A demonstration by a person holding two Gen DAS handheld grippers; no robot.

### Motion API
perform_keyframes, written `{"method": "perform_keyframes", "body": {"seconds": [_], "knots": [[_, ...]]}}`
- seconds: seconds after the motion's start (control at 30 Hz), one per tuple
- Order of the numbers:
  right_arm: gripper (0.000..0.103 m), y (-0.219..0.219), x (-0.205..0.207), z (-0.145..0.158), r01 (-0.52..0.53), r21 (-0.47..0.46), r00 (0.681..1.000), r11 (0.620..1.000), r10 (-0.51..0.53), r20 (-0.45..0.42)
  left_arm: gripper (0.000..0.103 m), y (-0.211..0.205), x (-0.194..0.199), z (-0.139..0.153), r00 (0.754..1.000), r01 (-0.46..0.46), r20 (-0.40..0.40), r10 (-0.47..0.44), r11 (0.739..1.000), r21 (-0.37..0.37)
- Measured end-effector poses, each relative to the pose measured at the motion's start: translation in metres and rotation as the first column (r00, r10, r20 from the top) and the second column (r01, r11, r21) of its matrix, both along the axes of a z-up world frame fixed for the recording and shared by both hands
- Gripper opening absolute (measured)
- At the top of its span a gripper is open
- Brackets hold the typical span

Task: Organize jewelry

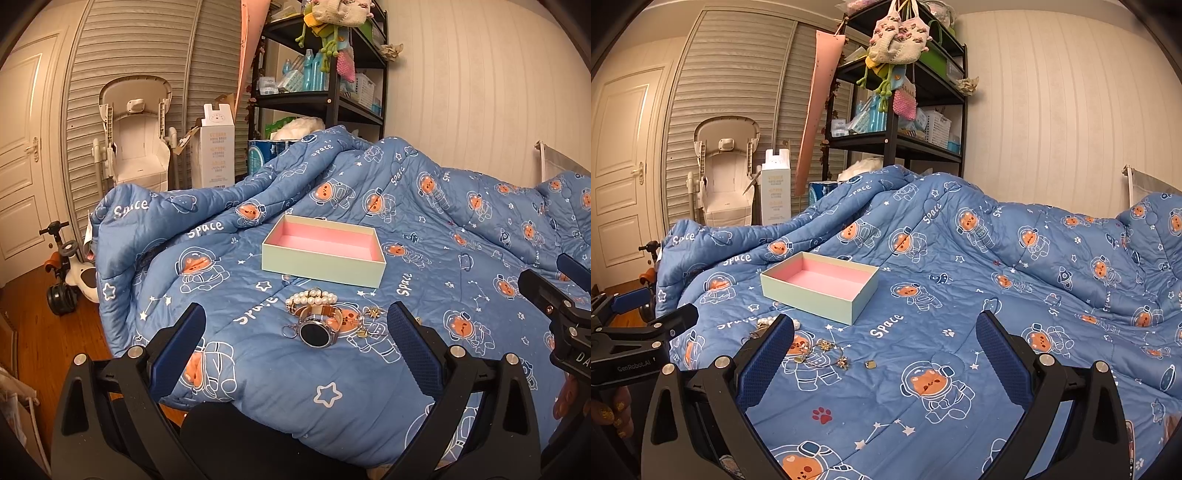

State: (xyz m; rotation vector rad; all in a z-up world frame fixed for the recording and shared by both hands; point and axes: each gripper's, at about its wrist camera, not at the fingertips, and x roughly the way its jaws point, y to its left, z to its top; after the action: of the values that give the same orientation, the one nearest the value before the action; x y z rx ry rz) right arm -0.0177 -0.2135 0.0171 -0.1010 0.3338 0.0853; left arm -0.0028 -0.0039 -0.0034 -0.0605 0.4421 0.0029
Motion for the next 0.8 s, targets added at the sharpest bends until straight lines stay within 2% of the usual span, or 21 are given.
{"method": "perform_keyframes", "body": {"seconds": [0.53, 0.8], "knots": [[0.097, 0.000, 0.001, -0.001, -0.005, 0.001, 1.000, 1.000, 0.005, -0.006, 0.097, -0.001, 0.002, -0.004, 1.000, 0.004, -0.014, -0.004, 1.000, -0.001], [0.096, 0.002, 0.012, -0.008, -0.034, 0.008, 0.998, 0.999, 0.034, -0.057, 0.097, 0.001, 0.016, -0.015, 0.995, 0.035, -0.096, -0.039, 0.998, -0.044]]}}
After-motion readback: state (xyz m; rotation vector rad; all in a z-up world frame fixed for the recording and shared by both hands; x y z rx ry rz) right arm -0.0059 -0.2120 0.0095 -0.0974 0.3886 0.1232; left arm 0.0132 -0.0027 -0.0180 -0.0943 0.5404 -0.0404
